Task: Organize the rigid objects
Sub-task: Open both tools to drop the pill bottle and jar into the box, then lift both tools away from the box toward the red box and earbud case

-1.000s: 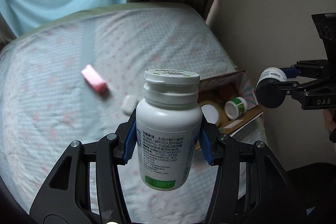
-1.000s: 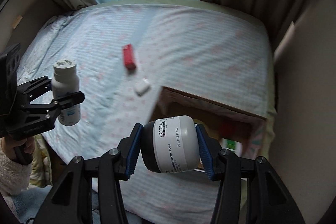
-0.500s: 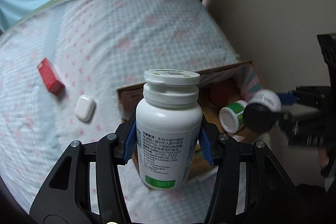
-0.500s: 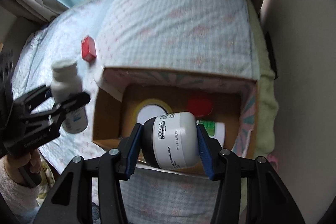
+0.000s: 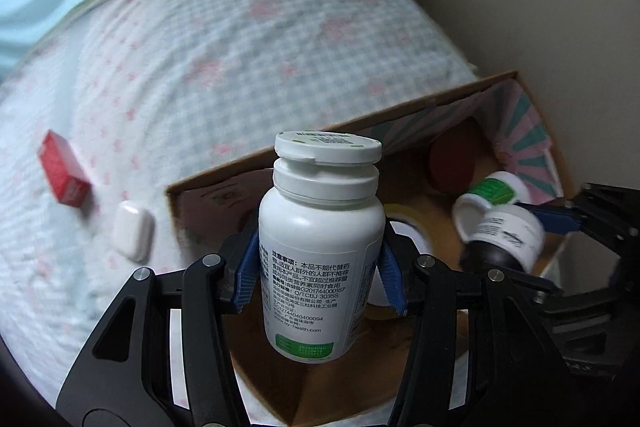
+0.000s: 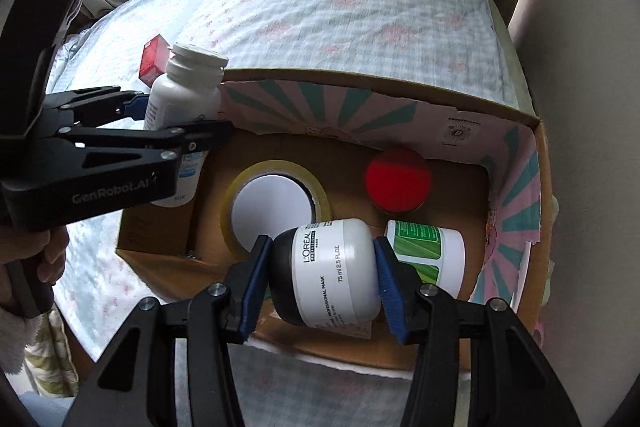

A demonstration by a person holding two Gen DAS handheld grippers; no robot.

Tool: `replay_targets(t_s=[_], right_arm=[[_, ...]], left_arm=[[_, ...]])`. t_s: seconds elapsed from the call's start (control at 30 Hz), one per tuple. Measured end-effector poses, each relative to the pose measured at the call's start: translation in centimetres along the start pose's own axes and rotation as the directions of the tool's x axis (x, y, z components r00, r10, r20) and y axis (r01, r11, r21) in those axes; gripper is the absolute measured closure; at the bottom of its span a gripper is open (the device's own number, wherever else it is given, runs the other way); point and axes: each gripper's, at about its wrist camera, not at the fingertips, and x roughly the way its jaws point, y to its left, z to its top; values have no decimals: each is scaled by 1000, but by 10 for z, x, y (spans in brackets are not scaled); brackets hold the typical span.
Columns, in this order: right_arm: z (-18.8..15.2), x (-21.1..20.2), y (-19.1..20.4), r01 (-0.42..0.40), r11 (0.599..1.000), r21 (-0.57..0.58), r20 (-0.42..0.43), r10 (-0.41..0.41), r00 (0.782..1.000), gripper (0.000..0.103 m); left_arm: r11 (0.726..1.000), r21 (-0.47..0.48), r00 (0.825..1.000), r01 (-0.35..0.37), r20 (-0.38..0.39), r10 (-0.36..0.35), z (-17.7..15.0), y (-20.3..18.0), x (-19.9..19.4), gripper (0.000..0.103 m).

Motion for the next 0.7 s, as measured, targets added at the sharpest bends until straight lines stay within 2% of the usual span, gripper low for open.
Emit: replay_targets(t_s=[0.03,0.07,0.1,0.17,0.2,0.47,0.7], right_arm=[[1,1,-1,0,1000,0,0,0,1000,56],[1,3,-1,-2,1000,0,-1,2,1000,54],[1,3,-2,-13,1000,2,3,13,1000,49],[0,-1,-4,-12,1000,6,24,11,1000,5],[-1,-2,-5,-14,1000,8,34,14,999,0],[-10,-5,-9,4,999,46,35,-5,999,0],[0,-23,2,5,1000,13,55,-6,998,0]], left_arm=[[1000,2,1000,4,-2,-4,0,0,0,52],[1000,4,1000,0,-2,0,0,-1,0,30],[1000,3,1000,-2,1,2,1,0,-1,0],[1000,-11,1000,8,29,-7,2,3,-10,0],[1000,-20,999,7,32,-6,1,6,-14,0],[998,-68,1000,-12,14,13,-14,28,-30,0],[997,-68,999,-36,24,38,-22,30,-53,0]])
